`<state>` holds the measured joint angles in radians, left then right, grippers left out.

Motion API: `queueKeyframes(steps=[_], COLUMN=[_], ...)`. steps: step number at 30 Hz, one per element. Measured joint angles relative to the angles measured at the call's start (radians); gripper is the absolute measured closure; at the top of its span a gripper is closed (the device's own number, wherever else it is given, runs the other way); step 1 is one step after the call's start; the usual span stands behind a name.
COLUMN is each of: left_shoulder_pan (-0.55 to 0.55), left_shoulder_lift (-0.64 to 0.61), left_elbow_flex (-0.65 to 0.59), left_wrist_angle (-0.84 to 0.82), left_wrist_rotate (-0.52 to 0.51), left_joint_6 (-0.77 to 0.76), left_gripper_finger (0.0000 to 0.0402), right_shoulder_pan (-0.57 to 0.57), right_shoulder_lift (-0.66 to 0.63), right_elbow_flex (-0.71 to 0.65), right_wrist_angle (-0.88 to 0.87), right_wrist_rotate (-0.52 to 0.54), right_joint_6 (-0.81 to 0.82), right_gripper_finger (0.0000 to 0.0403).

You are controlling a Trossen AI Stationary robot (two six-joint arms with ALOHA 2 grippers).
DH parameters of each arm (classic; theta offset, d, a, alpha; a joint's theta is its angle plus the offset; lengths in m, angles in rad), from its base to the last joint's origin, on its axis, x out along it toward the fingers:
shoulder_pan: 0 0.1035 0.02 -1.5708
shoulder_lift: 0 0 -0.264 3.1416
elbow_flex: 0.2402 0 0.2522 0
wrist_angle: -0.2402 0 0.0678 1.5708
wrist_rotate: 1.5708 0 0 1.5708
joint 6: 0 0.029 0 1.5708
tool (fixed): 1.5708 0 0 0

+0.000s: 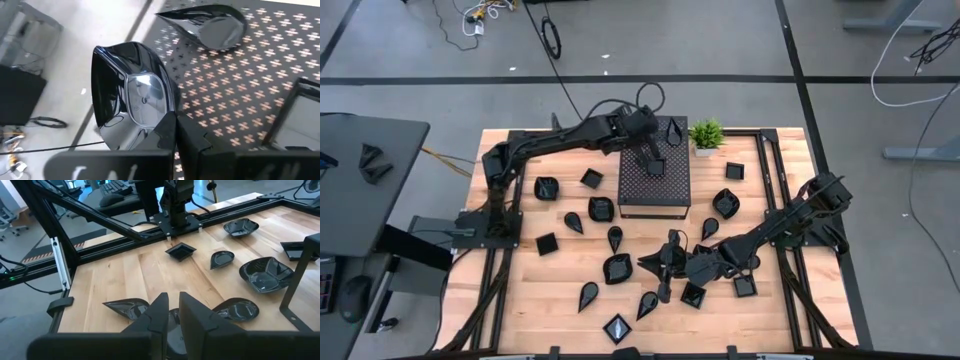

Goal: Pick & Place Mini shaped plates
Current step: Stack the black leaf-shaped plate on top of the black leaf-shaped plate on the shelf

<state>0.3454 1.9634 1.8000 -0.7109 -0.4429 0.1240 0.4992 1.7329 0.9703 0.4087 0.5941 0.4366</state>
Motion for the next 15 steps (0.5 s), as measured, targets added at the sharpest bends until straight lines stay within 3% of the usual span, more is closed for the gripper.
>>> queueKeyframes(steps=[15], left_shoulder_pan=[0.005], left_shoulder_lift=[0.021], left_elbow_flex=[-0.001], left_wrist_angle=[-0.05], left_wrist_rotate=[0.019], left_joint_6=[-0.024], left_gripper_finger=[0.0388], right_shoulder_pan=[0.0], right_shoulder_lift=[0.0], right_elbow_flex=[0.0], right_wrist_angle=[0.003], right_wrist_rotate=[0.0], right_joint_6=[0.0], right_gripper_finger=[0.0353])
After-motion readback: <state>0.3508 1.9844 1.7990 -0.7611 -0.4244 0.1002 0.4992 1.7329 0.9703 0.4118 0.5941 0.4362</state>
